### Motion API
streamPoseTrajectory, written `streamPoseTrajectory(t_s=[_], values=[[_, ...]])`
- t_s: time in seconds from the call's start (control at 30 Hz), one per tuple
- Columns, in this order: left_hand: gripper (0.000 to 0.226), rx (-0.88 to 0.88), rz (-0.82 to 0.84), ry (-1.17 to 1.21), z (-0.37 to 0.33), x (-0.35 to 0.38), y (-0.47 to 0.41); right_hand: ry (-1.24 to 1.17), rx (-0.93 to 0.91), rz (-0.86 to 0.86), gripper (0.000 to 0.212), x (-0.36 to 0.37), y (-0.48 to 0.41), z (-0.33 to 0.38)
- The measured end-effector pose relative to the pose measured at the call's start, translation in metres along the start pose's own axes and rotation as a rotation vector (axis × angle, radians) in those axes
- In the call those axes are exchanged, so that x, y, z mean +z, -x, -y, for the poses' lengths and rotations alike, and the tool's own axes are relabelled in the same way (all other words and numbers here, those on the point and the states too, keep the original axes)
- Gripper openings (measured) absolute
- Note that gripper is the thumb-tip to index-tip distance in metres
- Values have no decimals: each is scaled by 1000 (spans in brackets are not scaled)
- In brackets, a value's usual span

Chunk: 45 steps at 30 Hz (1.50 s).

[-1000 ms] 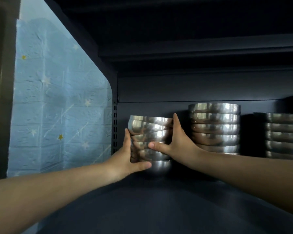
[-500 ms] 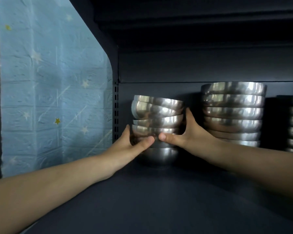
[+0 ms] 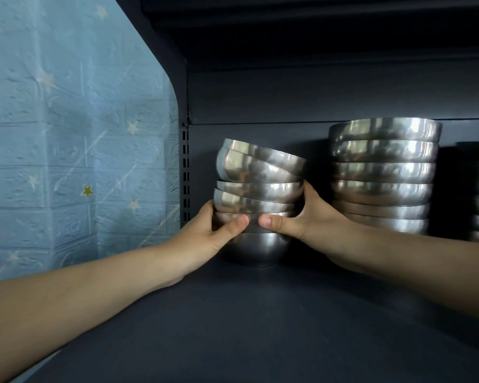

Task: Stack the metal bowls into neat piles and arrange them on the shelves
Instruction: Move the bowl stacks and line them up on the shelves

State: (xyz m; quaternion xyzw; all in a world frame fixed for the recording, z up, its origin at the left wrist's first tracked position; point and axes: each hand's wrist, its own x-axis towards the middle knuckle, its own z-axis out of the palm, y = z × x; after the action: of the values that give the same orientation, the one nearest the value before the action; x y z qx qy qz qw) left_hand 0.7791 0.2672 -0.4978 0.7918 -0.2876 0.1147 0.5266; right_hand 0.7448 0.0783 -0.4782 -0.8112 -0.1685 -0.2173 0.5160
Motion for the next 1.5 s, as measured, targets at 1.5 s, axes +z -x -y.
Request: streamPoseTrajectory(t_s=[1.5], values=[[71,20,22,124,1,-4,-6,125,42,23,125,-15,-17,21]])
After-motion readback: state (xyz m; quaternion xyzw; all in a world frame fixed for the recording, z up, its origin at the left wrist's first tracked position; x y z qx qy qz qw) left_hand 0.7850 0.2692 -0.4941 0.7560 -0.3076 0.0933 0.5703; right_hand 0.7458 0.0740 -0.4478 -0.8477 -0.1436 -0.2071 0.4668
